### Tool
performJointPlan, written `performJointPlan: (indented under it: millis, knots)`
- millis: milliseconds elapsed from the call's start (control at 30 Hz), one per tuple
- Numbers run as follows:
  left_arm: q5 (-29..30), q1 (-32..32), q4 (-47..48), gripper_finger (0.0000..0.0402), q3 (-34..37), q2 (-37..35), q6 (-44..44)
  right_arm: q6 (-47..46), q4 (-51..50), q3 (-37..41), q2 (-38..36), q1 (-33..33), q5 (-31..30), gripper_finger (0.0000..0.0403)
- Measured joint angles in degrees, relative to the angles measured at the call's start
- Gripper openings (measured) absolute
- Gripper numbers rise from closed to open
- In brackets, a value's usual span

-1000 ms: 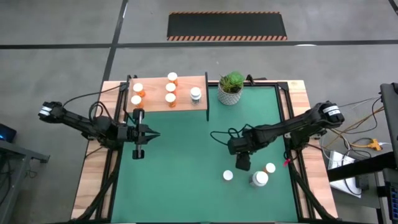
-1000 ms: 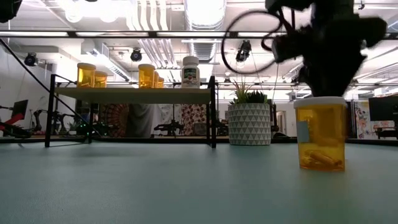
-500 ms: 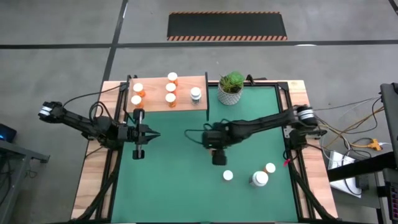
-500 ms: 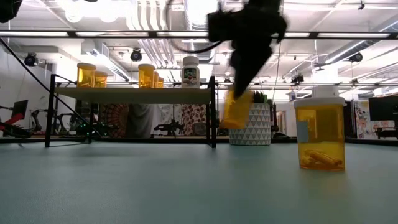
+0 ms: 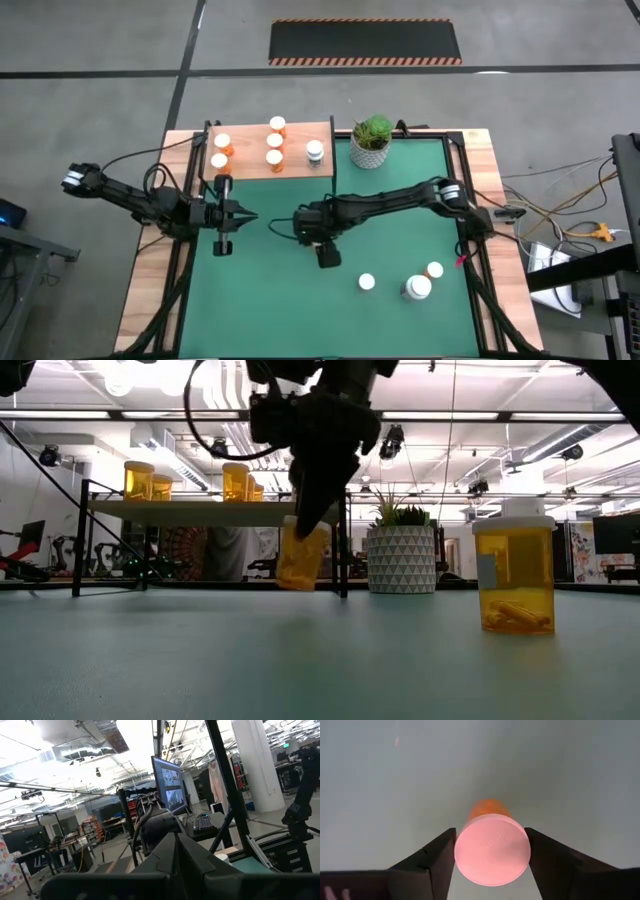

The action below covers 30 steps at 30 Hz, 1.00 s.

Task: Pick and place medicine bottles onto shelf by color
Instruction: Put the orange pill bottle on the shelf aligned with the other orange pill bottle

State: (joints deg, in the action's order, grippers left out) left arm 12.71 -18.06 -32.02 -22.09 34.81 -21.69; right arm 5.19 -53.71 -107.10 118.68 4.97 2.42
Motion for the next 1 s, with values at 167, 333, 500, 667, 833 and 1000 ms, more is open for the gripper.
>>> performJointPlan:
  millis: [167, 333, 500, 667, 833, 1000]
  knots:
    - [0.0, 0.0, -0.03, 0.0002, 0.0, 0.0, 0.0, 0.27, -0.64, -2.47, 2.42, -0.17, 0.91, 0.024]
    - [0.0, 0.0, -0.02, 0.0001, 0.0, 0.02, 0.03, 0.85, -1.38, -2.6, 1.81, -0.44, 0.83, 0.026]
    - [0.0, 0.0, -0.1, 0.0002, 0.0, 0.36, 0.3, 0.69, -6.69, -2.64, -2.37, -0.48, 0.58, 0.0261]
    - [0.0, -0.02, -0.33, 0.0001, 0.0, 2.21, 0.39, -0.74, -4.01, 6.68, -12.96, 0.12, 0.56, 0.0253]
    - [-0.16, -0.02, -3.13, 0.0001, -0.15, 6.63, 1.8, -1.14, 16.94, 27.79, -28.16, 1.81, 0.56, 0.0238]
    - [-0.19, -0.02, -10.45, 0.0002, -0.4, 15.07, 6.12, 2.43, 42.95, 49.26, -40.77, 2.65, 0.54, 0.0227]
